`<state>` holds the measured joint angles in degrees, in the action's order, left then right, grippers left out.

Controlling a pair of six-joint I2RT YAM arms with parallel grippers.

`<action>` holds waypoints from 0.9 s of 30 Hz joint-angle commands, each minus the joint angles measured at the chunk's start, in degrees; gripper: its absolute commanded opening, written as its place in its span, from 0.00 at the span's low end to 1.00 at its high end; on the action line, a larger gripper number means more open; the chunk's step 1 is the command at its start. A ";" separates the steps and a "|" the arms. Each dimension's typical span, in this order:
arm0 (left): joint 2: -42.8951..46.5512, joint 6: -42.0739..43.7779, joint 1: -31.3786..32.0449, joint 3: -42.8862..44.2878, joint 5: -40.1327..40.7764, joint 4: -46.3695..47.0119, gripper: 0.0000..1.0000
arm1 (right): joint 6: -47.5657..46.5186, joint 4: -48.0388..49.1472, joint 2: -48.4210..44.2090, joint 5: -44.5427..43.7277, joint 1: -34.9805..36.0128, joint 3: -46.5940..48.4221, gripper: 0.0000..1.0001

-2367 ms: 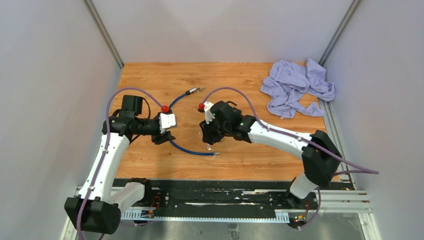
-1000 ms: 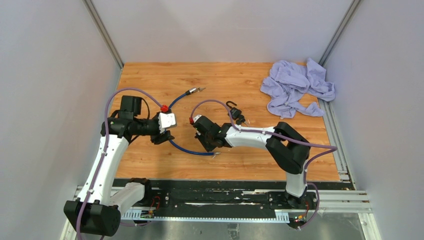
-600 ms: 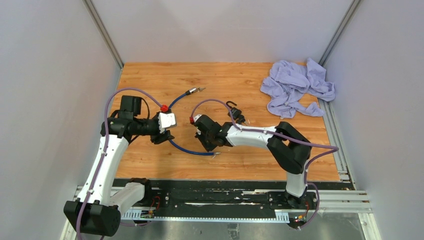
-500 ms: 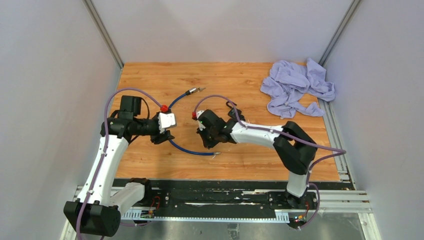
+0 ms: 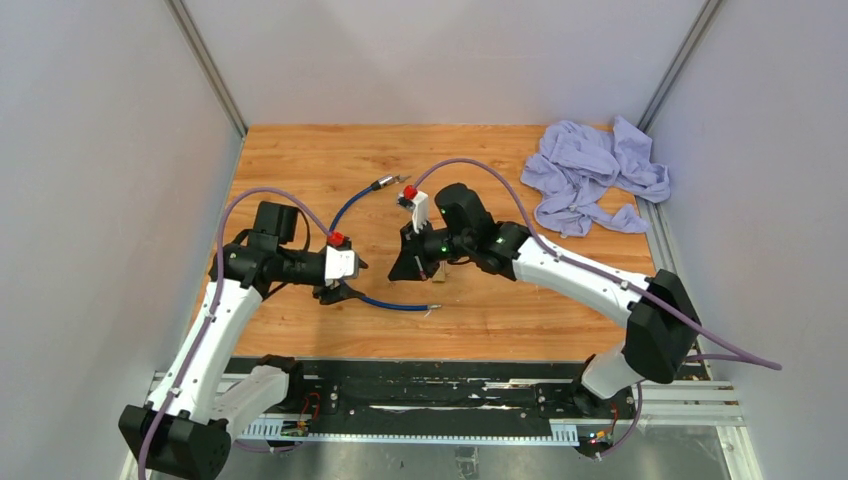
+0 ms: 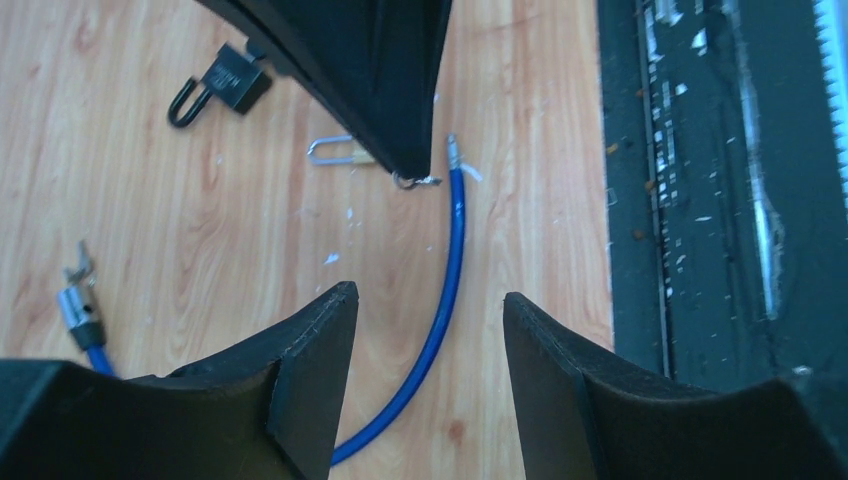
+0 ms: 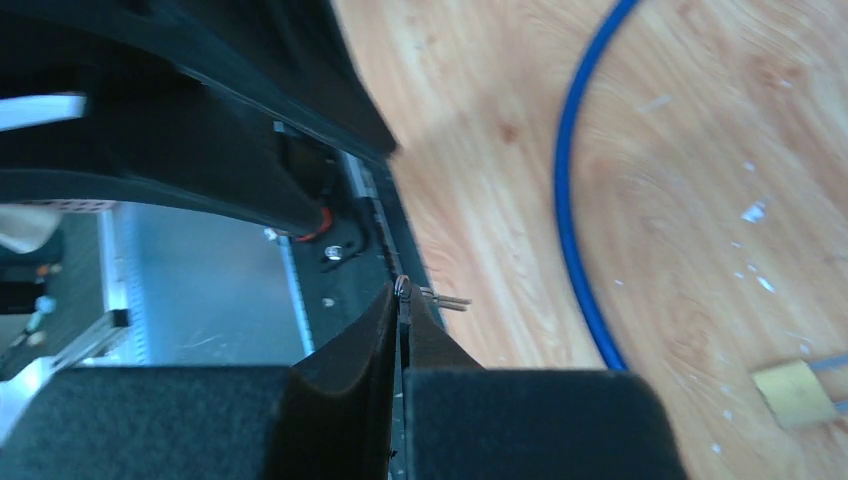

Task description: Unlock with the key

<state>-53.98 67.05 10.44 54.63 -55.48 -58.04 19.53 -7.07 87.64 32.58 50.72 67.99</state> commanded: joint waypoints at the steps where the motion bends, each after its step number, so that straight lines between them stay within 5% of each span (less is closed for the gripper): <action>1: -0.66 -4.58 2.37 0.34 -6.06 -0.05 0.60 | 5.88 6.00 -3.61 8.79 0.20 -0.08 0.01; 10: 1.49 -15.99 2.48 -0.16 -11.87 0.91 0.61 | 13.17 10.37 -6.75 4.52 1.86 0.27 0.01; 17: 7.89 -50.32 2.78 -4.44 -2.92 31.22 0.63 | 17.14 9.90 -7.28 -4.10 3.58 1.30 0.01; 27: 10.12 -50.50 3.62 -8.25 -8.16 30.61 0.56 | 20.00 10.79 -9.70 -13.31 5.32 0.87 0.01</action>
<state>-44.49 18.76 13.43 48.51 -61.19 -29.54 37.58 1.85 80.01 23.75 54.74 67.99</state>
